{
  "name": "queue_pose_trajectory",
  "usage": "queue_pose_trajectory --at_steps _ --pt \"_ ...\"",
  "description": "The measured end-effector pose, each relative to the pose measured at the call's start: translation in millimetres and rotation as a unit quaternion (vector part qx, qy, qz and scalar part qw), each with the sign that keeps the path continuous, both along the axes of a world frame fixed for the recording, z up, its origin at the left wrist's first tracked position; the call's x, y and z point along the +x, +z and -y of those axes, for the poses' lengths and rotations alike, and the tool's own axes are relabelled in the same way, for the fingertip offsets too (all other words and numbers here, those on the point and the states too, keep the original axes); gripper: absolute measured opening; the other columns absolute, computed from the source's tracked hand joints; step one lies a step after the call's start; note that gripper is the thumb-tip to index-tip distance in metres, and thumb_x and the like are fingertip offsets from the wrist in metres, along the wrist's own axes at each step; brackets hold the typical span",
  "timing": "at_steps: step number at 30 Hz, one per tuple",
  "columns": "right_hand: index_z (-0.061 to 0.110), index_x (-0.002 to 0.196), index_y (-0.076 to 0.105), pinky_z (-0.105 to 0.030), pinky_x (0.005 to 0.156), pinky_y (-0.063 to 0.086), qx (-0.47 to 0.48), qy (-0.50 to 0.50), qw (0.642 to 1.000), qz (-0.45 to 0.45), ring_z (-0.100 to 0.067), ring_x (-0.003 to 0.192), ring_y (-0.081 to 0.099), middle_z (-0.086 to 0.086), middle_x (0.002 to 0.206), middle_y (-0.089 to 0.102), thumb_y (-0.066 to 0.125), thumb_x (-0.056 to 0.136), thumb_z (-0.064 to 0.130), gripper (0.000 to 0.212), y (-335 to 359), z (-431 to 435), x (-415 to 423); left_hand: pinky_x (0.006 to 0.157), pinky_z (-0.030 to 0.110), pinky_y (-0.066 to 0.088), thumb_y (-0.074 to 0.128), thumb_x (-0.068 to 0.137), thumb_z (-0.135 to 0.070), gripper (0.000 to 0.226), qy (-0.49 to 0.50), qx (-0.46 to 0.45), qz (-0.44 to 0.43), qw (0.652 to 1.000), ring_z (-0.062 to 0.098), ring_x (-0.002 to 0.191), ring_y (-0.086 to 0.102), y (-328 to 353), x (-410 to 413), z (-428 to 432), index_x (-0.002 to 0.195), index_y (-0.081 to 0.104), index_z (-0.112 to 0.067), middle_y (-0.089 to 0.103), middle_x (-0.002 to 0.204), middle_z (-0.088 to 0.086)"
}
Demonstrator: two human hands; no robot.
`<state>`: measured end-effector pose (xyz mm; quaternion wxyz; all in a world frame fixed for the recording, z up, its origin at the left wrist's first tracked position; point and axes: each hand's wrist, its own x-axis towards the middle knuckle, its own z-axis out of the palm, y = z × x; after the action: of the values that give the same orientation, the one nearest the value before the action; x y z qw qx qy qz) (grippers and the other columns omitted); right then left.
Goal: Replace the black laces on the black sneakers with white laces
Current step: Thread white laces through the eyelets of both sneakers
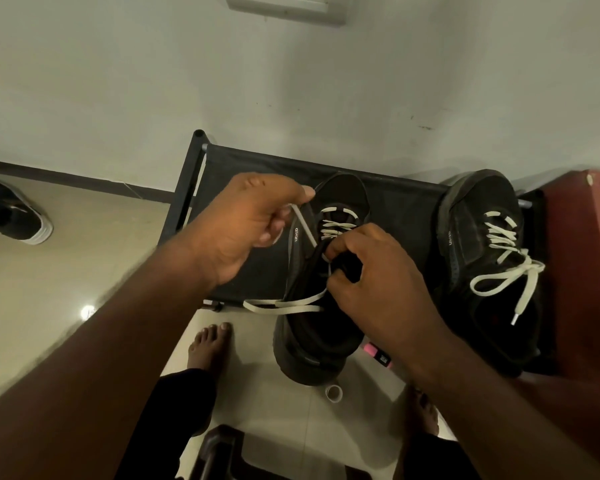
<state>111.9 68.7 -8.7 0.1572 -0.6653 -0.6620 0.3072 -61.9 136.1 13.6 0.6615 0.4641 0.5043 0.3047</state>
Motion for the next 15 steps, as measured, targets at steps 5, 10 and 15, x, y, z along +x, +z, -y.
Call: queue_pose_trajectory --at_steps 5,10,15 --pt "0.028 0.11 0.066 -0.026 0.091 0.046 0.01 0.007 1.0 0.005 -0.009 0.111 0.051 0.012 0.114 0.053 0.067 0.088 0.018 0.024 -3 0 0 0.052 0.02 0.04 0.054 0.088 -0.009 0.025 0.049 -0.032 0.122 0.991 0.011 0.063 0.055 -1 5 0 0.064 0.06 -0.013 0.058 0.067 0.003" --pt "0.028 0.108 0.057 -0.017 0.085 0.043 0.028 0.002 0.999 -0.017 -0.007 0.103 0.052 0.014 0.109 0.053 0.069 0.085 0.012 0.031 -7 1 2 0.041 0.019 0.03 0.064 0.091 -0.02 0.031 0.083 -0.107 0.013 0.991 0.01 0.046 0.04 -1 -1 -3 0.063 0.051 -0.02 0.041 0.049 -0.005" --pt "0.028 0.113 0.049 -0.02 0.081 0.05 0.005 -0.047 0.997 -0.062 -0.005 0.098 0.055 0.01 0.109 0.054 0.074 0.083 0.017 0.041 -11 -1 6 0.064 0.021 0.038 0.061 0.092 -0.046 0.02 -0.159 0.02 -0.285 0.945 -0.004 0.083 0.054 -7 9 7 0.092 0.062 -0.026 0.061 0.089 -0.013"
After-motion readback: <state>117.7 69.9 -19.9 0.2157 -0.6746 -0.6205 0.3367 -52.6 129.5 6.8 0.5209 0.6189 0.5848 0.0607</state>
